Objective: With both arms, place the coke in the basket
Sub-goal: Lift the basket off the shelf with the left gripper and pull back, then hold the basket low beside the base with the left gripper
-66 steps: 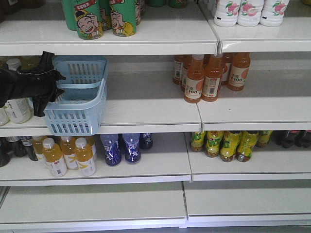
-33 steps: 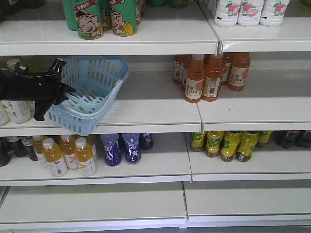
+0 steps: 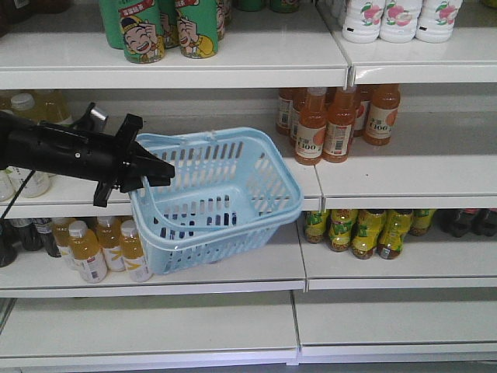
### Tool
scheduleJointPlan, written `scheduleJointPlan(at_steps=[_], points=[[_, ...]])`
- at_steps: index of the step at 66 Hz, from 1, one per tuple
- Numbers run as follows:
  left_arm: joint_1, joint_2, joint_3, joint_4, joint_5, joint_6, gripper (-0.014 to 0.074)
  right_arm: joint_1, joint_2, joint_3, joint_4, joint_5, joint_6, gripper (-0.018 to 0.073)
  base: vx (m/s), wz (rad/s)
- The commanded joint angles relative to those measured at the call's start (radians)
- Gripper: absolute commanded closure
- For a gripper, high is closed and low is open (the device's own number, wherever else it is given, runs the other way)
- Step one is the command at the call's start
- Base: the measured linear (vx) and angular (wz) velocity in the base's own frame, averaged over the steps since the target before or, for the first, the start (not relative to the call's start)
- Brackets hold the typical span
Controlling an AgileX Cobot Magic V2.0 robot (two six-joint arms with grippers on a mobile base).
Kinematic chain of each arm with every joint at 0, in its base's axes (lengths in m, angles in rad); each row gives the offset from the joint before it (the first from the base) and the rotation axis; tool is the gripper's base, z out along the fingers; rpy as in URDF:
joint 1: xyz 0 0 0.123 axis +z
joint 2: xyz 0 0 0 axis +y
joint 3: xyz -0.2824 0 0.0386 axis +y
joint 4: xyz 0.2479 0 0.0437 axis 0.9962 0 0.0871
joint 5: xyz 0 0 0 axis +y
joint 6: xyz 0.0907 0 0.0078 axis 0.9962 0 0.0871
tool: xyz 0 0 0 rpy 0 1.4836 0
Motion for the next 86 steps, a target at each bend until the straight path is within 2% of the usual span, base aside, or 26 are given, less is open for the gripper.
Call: scheduleJointPlan(at_steps=[1, 8, 20, 37, 47, 60, 69, 86], points=[[-0.032, -0.085, -0.008, -0.061, 0.103, 0.048, 0.0604, 0.001, -0.018, 0.011, -0.005, -0.075, -0.009, 0.0568, 0.0, 0.0], [-0.077, -0.139, 0.062, -0.039, 0.093, 0.097, 0.0604, 0.001, -0.018, 0.011, -0.005, -0.075, -0.009, 0.0568, 0.0, 0.0], [-0.14, -0.233, 0.235, -0.064, 0.054, 0.193, 0.0604, 0.001, -0.018, 0.011, -0.005, -0.075, -0.009, 0.0568, 0.0, 0.0], [-0.158, -0.338, 0.524, -0.259, 0.048, 0.386, 0.0604, 0.001, -0.018, 0.011, -0.005, -0.075, -0.009, 0.0568, 0.0, 0.0], [-0.158, -0.36, 0.68, -0.377, 0.105, 0.517, 0.0604, 0.001, -0.018, 0.011, -0.005, -0.075, -0.009, 0.0568, 0.0, 0.0], [-0.158, -0.361, 0.828, -0.45, 0.105, 0.63, 0.0604, 0.001, -0.018, 0.011, -0.005, -0.075, -0.009, 0.0568, 0.0, 0.0], [-0.158, -0.36, 0.869, -0.468, 0.105, 0.675, 0.0604, 0.001, -0.018, 0.011, -0.005, -0.075, -0.009, 0.0568, 0.0, 0.0], [-0.158, -0.36, 0.873, -0.506, 0.105, 0.675, 0.0604, 0.001, -0.018, 0.011, -0.005, -0.075, -0.009, 0.0568, 0.0, 0.0]])
